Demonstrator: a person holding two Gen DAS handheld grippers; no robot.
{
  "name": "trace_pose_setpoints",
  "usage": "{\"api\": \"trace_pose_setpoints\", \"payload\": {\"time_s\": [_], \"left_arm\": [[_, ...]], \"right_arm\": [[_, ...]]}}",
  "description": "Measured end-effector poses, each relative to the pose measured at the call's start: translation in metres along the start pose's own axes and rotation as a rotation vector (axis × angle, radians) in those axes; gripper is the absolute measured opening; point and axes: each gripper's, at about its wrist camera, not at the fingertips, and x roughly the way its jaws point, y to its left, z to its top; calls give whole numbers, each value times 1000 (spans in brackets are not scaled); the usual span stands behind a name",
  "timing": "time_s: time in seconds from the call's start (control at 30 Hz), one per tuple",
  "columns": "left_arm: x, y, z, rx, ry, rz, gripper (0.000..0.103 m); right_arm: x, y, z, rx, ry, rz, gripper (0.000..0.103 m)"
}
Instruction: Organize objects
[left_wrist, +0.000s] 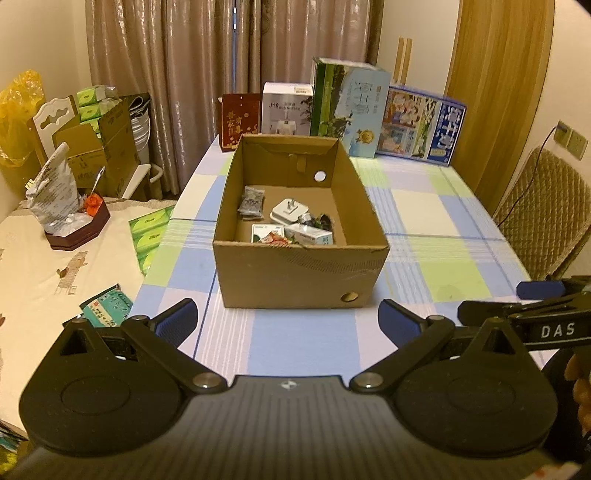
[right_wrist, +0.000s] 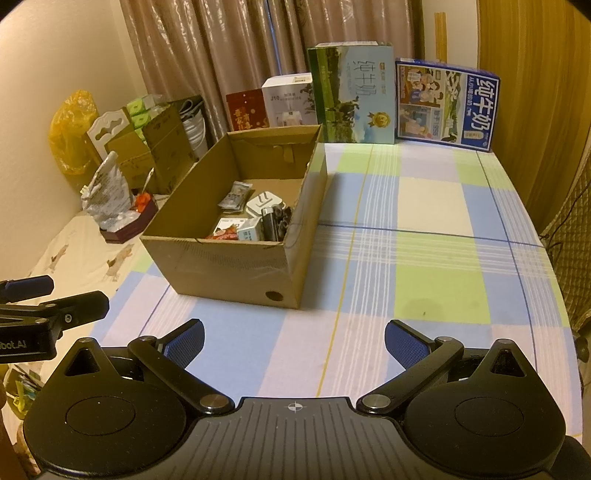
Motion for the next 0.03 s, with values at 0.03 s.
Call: {"api": "trace_pose_setpoints", "payload": {"time_s": [0.03], "left_arm": [[-1,1,0,-6,-2,-2,102]], "right_arm": [[0,0,0,1,-2,0,101]]}}
